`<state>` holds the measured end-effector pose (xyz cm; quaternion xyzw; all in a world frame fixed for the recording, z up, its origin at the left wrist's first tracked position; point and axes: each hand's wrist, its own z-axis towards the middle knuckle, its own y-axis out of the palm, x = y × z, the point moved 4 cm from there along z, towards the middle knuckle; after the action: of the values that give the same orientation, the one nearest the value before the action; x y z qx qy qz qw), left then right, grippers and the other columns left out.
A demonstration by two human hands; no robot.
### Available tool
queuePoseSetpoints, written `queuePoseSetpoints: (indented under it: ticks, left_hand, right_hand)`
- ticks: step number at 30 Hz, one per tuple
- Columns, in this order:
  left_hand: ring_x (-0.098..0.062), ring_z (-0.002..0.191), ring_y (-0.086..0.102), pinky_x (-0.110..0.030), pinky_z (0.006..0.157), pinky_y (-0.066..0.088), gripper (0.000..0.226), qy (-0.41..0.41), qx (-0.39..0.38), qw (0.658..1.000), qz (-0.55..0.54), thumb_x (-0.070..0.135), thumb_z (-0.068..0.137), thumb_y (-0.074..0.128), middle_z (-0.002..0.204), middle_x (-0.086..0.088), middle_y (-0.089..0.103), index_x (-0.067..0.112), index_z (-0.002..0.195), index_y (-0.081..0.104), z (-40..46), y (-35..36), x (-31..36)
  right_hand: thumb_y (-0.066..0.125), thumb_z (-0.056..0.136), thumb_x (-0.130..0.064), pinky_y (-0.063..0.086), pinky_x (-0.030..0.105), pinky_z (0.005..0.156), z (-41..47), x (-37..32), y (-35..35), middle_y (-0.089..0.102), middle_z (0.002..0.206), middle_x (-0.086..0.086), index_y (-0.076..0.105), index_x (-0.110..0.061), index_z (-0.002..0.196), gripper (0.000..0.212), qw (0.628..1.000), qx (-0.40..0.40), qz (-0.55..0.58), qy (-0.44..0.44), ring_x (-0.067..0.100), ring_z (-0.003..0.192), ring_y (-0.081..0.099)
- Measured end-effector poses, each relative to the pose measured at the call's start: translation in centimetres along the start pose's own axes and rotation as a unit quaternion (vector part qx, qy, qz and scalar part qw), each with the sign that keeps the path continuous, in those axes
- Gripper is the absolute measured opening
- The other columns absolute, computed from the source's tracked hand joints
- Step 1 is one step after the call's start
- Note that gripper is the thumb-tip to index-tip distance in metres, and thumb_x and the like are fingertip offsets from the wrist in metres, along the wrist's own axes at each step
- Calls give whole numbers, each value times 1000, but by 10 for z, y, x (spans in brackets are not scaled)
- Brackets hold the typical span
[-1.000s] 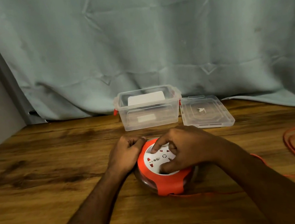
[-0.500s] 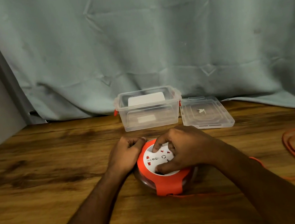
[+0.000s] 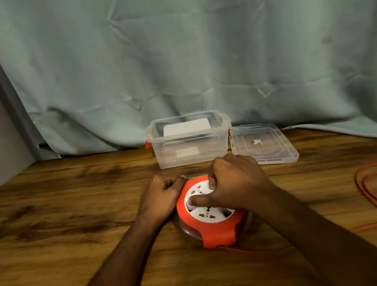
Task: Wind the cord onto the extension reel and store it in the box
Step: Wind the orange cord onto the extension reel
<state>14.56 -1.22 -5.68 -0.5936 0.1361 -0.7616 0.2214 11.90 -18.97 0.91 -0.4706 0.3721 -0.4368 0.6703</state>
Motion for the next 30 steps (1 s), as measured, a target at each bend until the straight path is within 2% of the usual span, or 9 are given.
queuePoseSetpoints:
  ticks: [5,8,11,15,18,20,24,26,30]
  left_hand:
    - [-31,66,80,-56,78,67,48,-5,0,1000,1,36,109,61,68,-8,81,13,72,80,0,-1,2]
    - [-33,66,80,-55,76,65,48,-5,0,1000,3,37,109,61,67,-9,80,12,72,79,-1,-2,1]
    - [-39,64,76,-56,71,62,50,5,0,1000,-1,39,108,61,65,-14,77,8,72,74,0,-2,1]
    - [-23,51,61,-46,62,50,55,19,5,1000,8,37,107,61,54,-6,68,17,57,69,0,-2,1]
    - [-39,57,68,-52,65,57,51,24,3,1000,14,41,105,59,63,-14,74,8,69,73,-1,-2,3]
    - [-39,59,69,-52,66,58,52,20,5,1000,20,42,105,59,65,-16,75,6,70,72,0,-1,3]
    - [-32,54,68,-46,64,56,54,12,5,1000,18,38,108,61,60,-12,74,12,61,70,0,-2,3]
    - [-40,64,74,-52,69,61,53,0,6,1000,19,38,108,60,64,-13,76,6,69,73,-1,-3,4]
    - [-36,67,78,-51,74,64,53,-13,11,1000,19,38,109,61,64,-9,78,9,67,75,-3,-2,6]
  right_hand:
    - [51,71,-87,34,34,73,0,-3,-1,65,91,-4,62,-26,92,65,999,36,-38,-1,17,88,58]
    - [57,76,-76,36,32,72,-4,-5,-7,57,76,-14,59,-29,84,48,997,29,-10,-76,12,79,52]
    - [70,76,-52,33,19,64,-11,-7,-16,43,65,-24,67,-38,102,30,984,-42,31,-171,1,75,46]
    - [73,73,-44,31,16,63,-14,-8,-19,42,67,-28,61,-46,127,55,978,-68,45,-192,-1,72,45]
    - [76,73,-41,34,19,63,-13,-4,-18,44,66,-27,58,-50,131,61,976,-104,64,-182,-2,70,48]
    - [77,74,-41,36,16,63,-11,0,-16,47,70,-30,56,-53,131,62,974,-125,75,-172,-5,73,49]
    - [77,71,-54,50,23,77,-8,9,-11,64,118,-20,50,-47,137,72,979,-126,75,-140,6,98,59]
    - [77,70,-59,48,23,75,-7,13,-10,63,117,-19,48,-44,139,76,980,-136,71,-124,7,97,58]
    - [76,64,-72,41,22,71,-7,22,-12,60,114,-18,47,-43,136,83,985,-143,53,-77,8,95,54]
